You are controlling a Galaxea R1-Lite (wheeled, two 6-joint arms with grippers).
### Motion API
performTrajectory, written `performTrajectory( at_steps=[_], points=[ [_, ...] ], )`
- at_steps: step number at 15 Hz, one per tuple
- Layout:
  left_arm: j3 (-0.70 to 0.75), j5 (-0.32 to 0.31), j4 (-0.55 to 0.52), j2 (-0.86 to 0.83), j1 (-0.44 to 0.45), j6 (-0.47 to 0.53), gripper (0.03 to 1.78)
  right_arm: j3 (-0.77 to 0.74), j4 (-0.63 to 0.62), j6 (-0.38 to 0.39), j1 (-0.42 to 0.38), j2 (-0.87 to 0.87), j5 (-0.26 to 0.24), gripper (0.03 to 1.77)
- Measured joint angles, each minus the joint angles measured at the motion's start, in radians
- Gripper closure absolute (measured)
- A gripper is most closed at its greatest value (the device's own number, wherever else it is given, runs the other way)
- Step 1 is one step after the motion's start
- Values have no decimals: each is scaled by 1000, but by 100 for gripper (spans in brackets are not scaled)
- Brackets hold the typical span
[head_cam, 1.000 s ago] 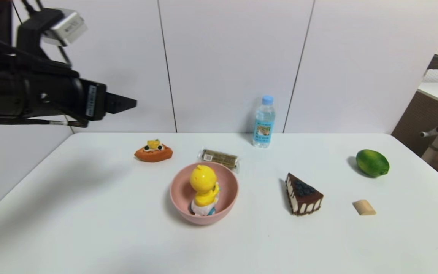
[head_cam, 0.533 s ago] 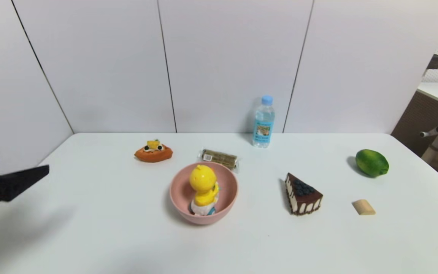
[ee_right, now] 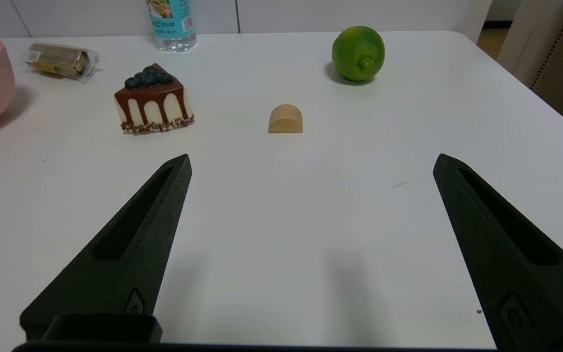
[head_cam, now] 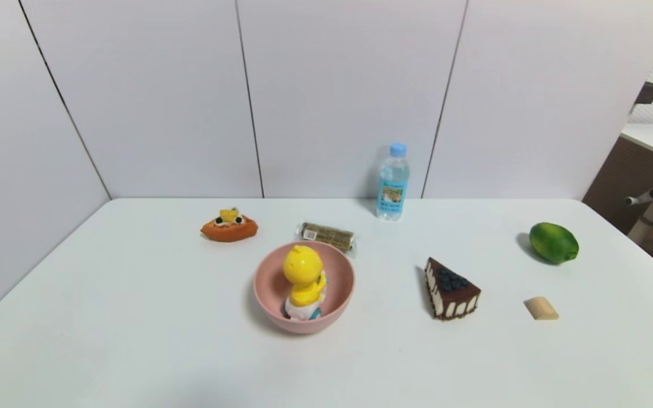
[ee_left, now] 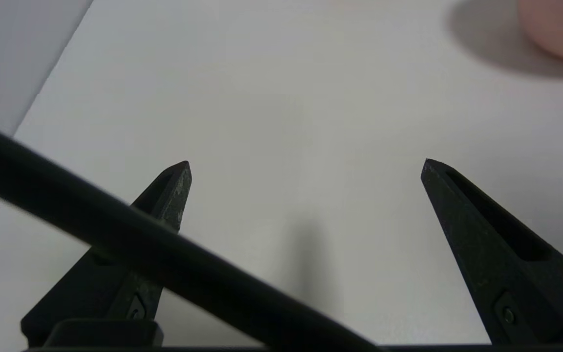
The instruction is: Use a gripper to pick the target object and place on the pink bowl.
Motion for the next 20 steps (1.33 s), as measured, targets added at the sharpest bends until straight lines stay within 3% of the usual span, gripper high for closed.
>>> performTrajectory(
  at_steps=[3, 6, 20],
  points=[
    [89, 2, -24, -163, 2, -8, 12, 0, 0, 0, 0, 0, 0, 9],
    [124, 3, -86, -220, 1, -21, 12, 0, 0, 0, 0, 0, 0, 9],
    [133, 4, -85, -241, 2, -22, 12, 0, 14, -6, 0, 1, 0, 9]
  ],
)
